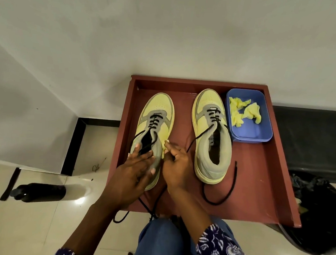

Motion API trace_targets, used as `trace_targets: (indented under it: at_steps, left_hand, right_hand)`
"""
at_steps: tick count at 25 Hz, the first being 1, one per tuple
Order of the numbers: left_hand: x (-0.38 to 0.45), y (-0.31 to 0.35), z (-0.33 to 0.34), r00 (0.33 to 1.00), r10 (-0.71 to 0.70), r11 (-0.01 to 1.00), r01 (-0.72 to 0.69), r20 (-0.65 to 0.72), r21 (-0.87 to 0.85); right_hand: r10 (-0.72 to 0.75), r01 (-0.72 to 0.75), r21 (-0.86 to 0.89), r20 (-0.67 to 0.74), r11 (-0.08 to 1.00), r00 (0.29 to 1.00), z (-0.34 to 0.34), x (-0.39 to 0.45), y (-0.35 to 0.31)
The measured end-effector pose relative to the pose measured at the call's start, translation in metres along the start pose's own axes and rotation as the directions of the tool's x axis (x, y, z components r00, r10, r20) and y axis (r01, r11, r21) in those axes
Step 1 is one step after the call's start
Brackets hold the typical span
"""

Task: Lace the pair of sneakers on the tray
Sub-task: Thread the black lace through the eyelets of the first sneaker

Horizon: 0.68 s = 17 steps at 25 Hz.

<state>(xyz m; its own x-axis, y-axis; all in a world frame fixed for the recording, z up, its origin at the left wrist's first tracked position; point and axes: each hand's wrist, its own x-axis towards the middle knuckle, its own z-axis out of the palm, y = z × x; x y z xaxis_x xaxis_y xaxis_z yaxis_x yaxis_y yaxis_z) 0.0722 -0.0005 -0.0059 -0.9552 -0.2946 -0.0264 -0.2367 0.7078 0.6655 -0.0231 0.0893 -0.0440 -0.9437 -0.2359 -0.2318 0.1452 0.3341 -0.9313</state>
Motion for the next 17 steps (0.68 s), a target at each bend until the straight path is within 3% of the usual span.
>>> trace_targets:
  at_steps: [2, 4, 6, 9, 17]
  left_hand:
    - [0.008, 0.008, -0.003, 0.969, 0.004, 0.996, 0.018, -0.246, 0.085]
    - [0.024, 0.01, -0.004, 0.944, 0.022, 0.978, 0.047, -0.33, 0.201]
    - [0.043, 0.006, -0.003, 0.978, 0.028, 0.959, 0.032, -0.208, 0.281]
    - [0.061, 0.002, 0.007, 0.997, 0.004, 0.966, 0.015, -0.072, 0.257]
    - [0.052, -0.005, 0.007, 0.985, 0.11, 0.964, -0.074, -0.131, 0.254]
  right_hand:
    - [-0.003, 0.003, -0.006, 0.005, 1.0, 1.0, -0.001, 0.009, -0.004]
    - [-0.012, 0.012, -0.019, 0.014, 1.0, 1.0, -0.001, 0.014, -0.005]
    - [-0.023, 0.023, -0.036, 0.018, 0.999, 1.0, -0.002, 0.012, -0.005]
    - [-0.025, 0.026, -0.035, 0.015, 0.999, 1.0, -0.001, 0.003, 0.002]
    - [0.005, -0.005, 0.023, 0.002, 1.0, 1.0, 0.002, -0.006, 0.007]
